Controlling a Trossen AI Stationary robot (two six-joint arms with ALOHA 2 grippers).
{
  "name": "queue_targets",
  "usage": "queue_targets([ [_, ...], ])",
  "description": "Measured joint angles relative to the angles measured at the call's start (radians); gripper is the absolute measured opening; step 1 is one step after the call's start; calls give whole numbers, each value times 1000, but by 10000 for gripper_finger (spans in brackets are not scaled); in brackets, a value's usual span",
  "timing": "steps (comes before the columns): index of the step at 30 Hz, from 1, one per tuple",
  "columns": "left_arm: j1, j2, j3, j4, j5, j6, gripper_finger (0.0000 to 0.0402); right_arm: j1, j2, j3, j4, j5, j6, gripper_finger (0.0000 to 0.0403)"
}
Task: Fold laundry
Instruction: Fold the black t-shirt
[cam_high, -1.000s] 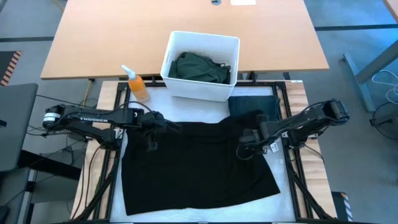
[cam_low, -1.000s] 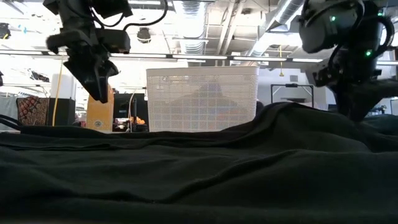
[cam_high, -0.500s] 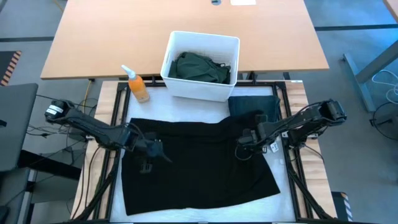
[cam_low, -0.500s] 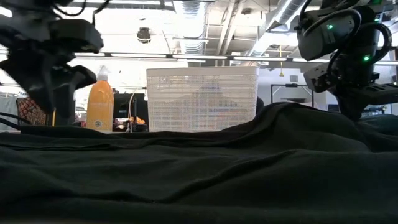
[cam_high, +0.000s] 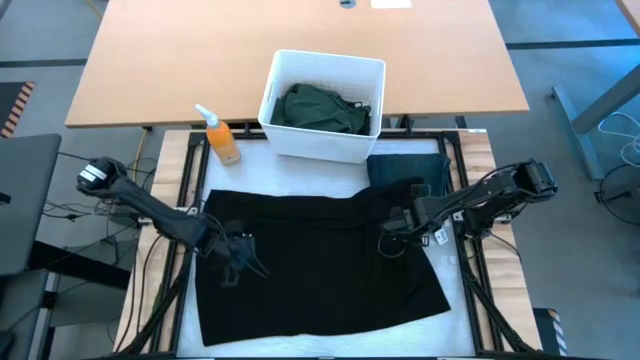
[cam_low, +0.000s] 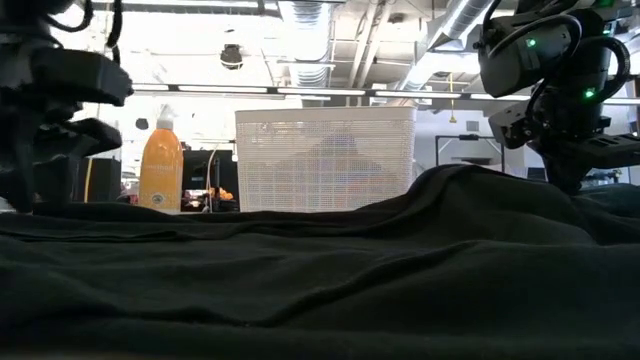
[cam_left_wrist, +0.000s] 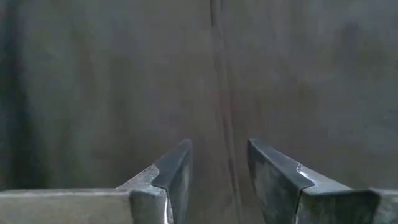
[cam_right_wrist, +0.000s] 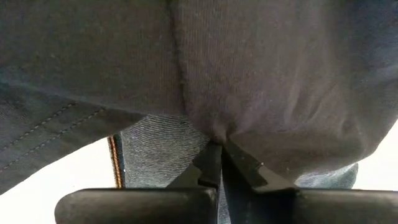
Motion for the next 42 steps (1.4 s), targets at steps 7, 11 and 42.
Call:
queue_targets([
  [7,-42,135,3,5,-15,-33,141,0,0,0,0,-1,-4,20],
  [11,-42,176,4,23,-32,-20,141,0,0,0,-1,-2,-5,26],
  [42,-40,13,-2,-131,-18,-46,1,0,0,58,-193,-6,26,22],
])
